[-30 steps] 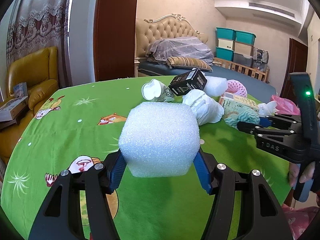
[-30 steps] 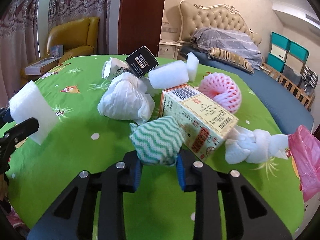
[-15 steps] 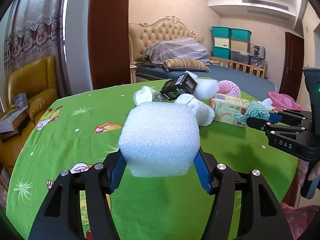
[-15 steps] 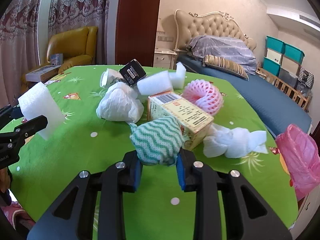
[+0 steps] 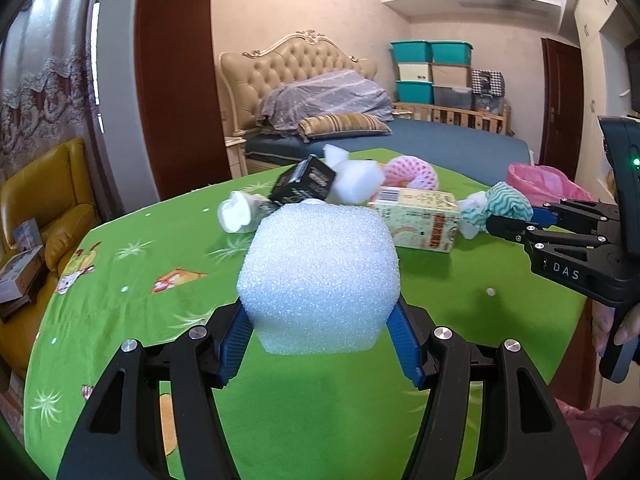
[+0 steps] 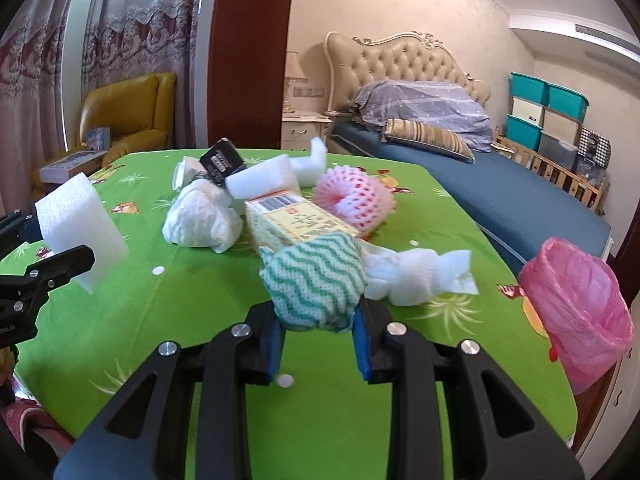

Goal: Collect trash
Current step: 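Lift both held items and carry them toward the pink wastebasket, then open both grippers over the pink wastebasket to drop the foam cube and striped item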

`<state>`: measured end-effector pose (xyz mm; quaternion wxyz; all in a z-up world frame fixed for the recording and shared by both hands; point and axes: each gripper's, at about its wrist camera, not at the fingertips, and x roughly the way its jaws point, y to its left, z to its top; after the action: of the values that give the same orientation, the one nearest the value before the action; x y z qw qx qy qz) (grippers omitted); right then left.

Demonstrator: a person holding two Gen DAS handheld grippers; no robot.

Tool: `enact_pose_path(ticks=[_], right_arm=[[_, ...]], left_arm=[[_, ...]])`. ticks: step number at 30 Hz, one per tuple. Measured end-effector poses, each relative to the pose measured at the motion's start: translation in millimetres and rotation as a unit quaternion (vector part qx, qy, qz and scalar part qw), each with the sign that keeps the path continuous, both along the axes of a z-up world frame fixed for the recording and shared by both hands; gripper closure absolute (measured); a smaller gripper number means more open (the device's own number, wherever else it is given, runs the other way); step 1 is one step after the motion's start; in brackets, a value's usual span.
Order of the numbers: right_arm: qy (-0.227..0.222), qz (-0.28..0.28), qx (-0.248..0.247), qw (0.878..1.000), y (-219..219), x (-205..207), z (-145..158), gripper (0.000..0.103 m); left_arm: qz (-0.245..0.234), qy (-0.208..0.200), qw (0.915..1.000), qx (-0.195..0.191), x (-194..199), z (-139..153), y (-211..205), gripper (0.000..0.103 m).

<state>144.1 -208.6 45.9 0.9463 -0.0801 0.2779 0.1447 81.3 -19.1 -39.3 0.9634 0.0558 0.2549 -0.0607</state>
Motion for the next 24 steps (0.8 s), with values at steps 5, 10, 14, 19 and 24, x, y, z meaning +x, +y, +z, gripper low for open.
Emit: enact_pose_path(ticks=[5,10,14,19,24], right_arm=[[-0.014,-0.014,0.004,1.000,-19,-7,3,0.075],[-0.032,-0.024,0.000,0.999,-38,-15,7,0.075],[-0.041,-0.037,0.004,0.998,-57,-20,9,0.075],[-0.051,-0.055,0.012,0.997,-81,-24,12,0.075],[-0.062,-0.082,0.017,0.995,-110,-26,16,0.074]], left_arm=[[-0.013,0.001,0.9999,0.004,3,3,-14,0.045],[-0.035,0.007,0.9993,0.008,10,4,-35,0.045],[-0.057,0.010,0.9982,0.013,18,7,-54,0.045],[-0.097,0.019,0.9949,0.021,30,12,-89,0.045],[-0.134,0.013,0.9902,0.038,36,15,-127,0.045]])
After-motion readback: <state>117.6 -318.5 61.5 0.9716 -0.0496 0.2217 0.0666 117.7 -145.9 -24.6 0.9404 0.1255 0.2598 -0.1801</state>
